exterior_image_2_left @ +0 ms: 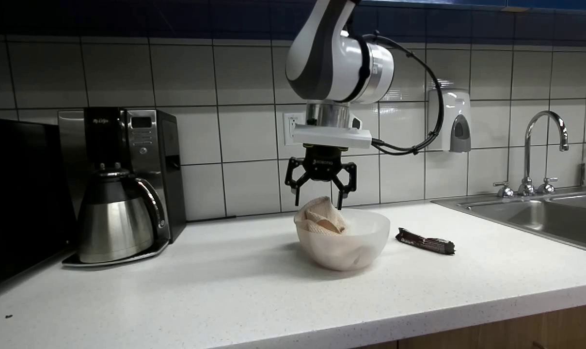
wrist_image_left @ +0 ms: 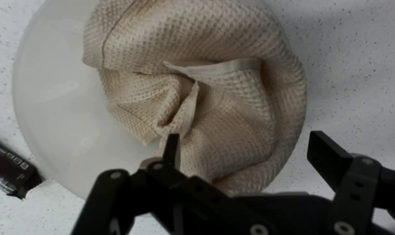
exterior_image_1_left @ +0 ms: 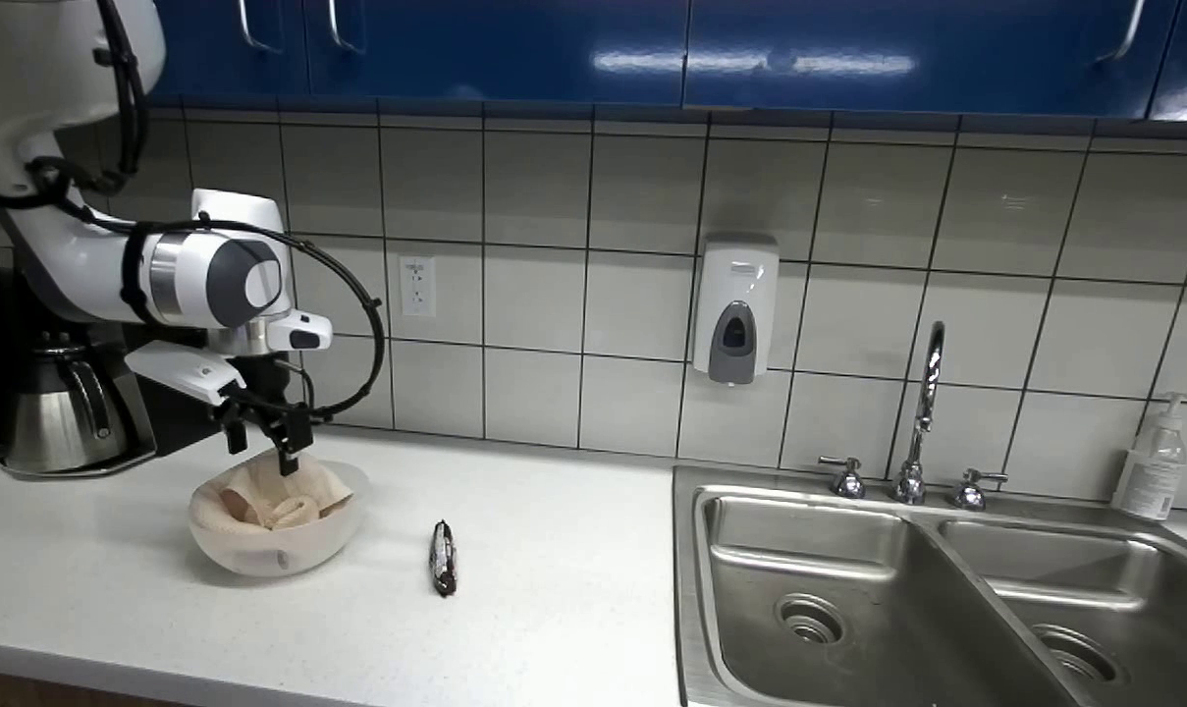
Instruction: Pick up the cream tea towel and put it on the kitchen counter
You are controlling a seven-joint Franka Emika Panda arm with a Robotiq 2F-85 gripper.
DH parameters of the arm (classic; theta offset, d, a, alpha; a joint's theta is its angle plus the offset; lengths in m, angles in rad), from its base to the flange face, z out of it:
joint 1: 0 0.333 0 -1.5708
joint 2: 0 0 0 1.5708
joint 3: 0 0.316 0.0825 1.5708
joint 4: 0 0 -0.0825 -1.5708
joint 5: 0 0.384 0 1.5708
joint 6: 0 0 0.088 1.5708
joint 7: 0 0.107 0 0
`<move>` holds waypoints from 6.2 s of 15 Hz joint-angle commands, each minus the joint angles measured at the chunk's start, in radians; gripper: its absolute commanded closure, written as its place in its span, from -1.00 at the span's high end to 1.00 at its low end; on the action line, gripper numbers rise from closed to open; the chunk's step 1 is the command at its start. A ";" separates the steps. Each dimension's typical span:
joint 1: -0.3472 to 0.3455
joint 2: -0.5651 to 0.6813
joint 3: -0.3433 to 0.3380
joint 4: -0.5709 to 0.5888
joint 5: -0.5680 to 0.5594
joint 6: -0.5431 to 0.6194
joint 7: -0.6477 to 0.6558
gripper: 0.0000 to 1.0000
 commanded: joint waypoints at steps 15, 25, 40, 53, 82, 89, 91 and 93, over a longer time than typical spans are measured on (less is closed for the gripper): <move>-0.011 -0.032 0.016 -0.176 0.016 0.174 -0.112 1.00; -0.031 0.002 -0.015 -0.213 0.004 0.266 -0.159 1.00; -0.053 0.023 -0.006 -0.223 0.026 0.297 -0.218 0.47; -0.108 -0.010 0.052 -0.252 0.122 0.300 -0.347 -1.00; -0.133 -0.600 -0.118 -0.164 0.277 -0.255 -0.554 -0.99; -0.139 -0.618 -0.158 -0.086 0.258 -0.245 -0.557 -0.99; -0.142 -0.620 -0.164 -0.076 0.250 -0.242 -0.558 -0.99; -0.151 -0.610 -0.175 -0.052 0.240 -0.240 -0.556 -0.99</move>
